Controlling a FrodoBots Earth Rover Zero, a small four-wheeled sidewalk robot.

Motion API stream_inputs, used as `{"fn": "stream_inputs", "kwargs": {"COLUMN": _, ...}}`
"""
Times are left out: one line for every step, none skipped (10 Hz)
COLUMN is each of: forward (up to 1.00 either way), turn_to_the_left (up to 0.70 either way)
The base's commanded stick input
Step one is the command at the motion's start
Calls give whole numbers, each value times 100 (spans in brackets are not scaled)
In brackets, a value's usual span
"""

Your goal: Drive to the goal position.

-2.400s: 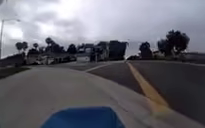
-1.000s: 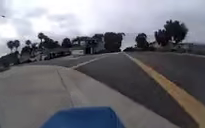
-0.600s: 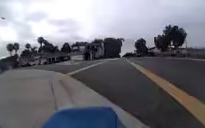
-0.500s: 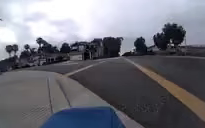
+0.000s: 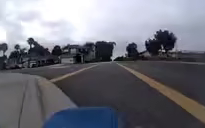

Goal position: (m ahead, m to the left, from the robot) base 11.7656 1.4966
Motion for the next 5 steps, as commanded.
{"fn": "stream_inputs", "kwargs": {"forward": 100, "turn_to_the_left": 0}}
{"fn": "stream_inputs", "kwargs": {"forward": 100, "turn_to_the_left": 0}}
{"fn": "stream_inputs", "kwargs": {"forward": 100, "turn_to_the_left": 0}}
{"fn": "stream_inputs", "kwargs": {"forward": 100, "turn_to_the_left": 0}}
{"fn": "stream_inputs", "kwargs": {"forward": 100, "turn_to_the_left": 0}}
